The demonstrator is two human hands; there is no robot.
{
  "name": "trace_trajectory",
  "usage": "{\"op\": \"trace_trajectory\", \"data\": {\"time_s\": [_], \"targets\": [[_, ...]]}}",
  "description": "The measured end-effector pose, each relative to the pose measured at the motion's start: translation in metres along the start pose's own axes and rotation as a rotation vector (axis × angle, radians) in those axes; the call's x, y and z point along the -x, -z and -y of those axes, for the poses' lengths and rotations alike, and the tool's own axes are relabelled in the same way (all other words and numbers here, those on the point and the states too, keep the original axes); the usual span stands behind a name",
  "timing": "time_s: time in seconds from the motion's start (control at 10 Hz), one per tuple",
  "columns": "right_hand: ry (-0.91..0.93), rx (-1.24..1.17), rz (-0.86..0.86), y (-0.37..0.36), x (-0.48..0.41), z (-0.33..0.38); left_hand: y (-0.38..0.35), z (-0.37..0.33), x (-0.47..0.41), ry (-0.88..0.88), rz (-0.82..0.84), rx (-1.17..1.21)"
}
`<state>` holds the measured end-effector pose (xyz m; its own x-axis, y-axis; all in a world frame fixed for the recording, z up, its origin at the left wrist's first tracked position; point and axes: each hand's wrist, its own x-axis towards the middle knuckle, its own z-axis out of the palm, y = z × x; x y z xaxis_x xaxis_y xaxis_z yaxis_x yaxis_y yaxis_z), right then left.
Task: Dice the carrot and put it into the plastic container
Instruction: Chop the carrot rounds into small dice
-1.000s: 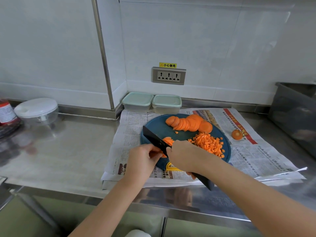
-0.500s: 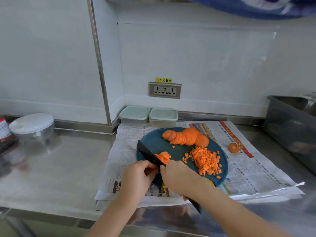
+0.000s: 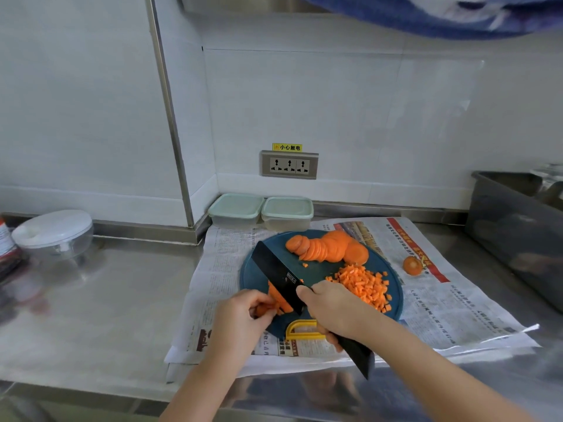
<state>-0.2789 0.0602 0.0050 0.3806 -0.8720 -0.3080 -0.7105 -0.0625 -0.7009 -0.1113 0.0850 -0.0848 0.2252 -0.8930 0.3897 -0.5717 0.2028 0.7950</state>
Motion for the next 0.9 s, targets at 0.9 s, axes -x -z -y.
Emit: {"op": "trace_trajectory", "data": {"time_s": [0.9], "targets": [[0.216,0.533,0.018,0.005,0.012,0.013,0.000,-0.005,0.002,-0.076,-0.021,-0.167]]}}
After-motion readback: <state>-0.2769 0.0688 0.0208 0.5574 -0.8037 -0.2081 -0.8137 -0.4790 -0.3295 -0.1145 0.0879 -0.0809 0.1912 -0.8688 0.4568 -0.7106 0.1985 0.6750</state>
